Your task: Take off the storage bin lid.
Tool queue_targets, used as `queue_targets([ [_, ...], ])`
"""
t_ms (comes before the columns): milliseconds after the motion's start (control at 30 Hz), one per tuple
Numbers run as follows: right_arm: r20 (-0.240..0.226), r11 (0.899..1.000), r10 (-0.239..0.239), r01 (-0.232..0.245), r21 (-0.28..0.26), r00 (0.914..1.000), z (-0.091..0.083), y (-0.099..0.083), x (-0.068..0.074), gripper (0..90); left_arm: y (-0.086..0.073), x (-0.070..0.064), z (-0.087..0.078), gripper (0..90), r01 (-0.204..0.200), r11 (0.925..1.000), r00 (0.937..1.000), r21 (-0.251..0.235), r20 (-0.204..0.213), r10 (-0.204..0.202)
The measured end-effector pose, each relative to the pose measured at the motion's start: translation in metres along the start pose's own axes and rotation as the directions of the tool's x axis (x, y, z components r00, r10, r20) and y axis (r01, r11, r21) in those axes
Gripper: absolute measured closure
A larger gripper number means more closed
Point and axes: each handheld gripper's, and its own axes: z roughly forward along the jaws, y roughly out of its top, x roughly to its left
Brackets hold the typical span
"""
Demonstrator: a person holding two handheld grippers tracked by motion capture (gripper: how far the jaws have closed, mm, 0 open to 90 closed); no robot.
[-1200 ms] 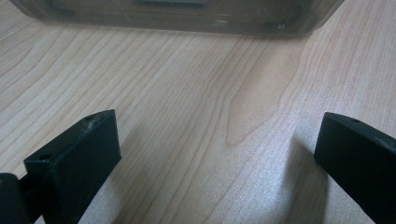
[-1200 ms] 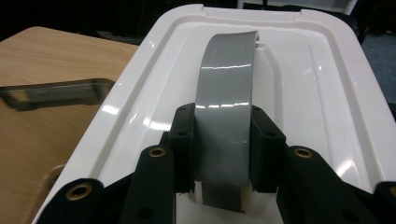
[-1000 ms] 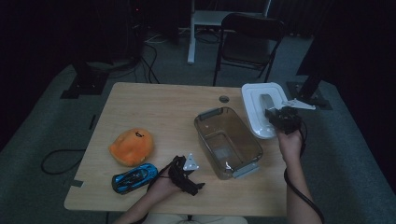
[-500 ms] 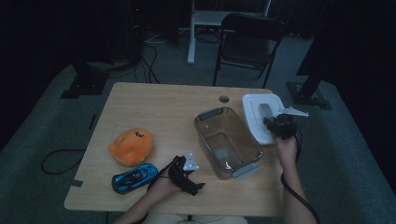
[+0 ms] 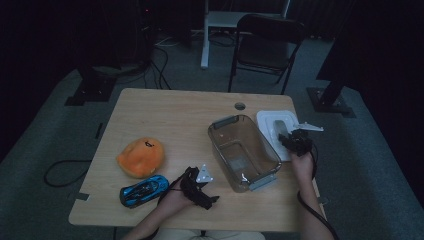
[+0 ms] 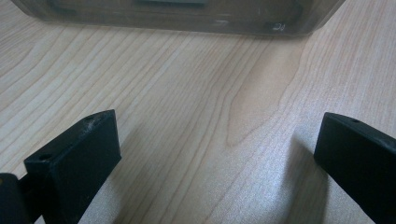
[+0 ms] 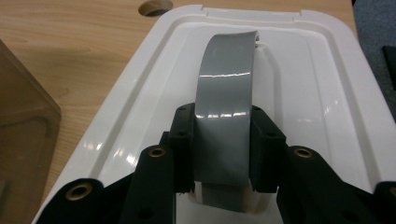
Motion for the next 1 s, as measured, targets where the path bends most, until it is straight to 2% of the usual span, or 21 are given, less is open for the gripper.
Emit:
queue_targets([
  [400,-0.011,0.999,0.010,-0.009,0.052,0.9999,0.017,-0.013,-0.002,67.3,0.000,0.000,0.000,0.8,0.000,1.0000,1.0000,0.001,0.000,0.000],
  [667,-0.012,0.997,0.005,-0.004,0.071,0.9999,0.022,-0.017,0.000,67.0,0.000,0.000,0.000,0.8,0.001,1.0000,1.0000,0.001,-0.002,-0.001],
  [700,-0.015,0.997,0.009,-0.008,0.074,0.9998,0.022,-0.017,0.000,65.0,0.000,0.000,0.000,0.8,0.002,1.0000,1.0000,0.001,-0.002,-0.002],
  [800,-0.028,0.996,-0.007,0.010,0.093,0.9996,0.022,-0.015,0.002,45.4,0.000,0.000,0.000,0.8,0.002,1.0000,1.0000,0.001,-0.002,-0.002],
  [900,-0.041,0.994,-0.023,0.027,0.103,0.9989,0.021,-0.015,0.006,38.7,0.000,0.000,0.000,0.8,0.002,1.0000,1.0000,0.001,-0.002,-0.002],
  [1000,-0.064,0.996,-0.008,0.014,0.091,0.9979,0.015,-0.017,0.008,31.3,0.000,0.000,0.000,0.8,0.002,1.0000,1.0000,0.001,-0.002,-0.002],
])
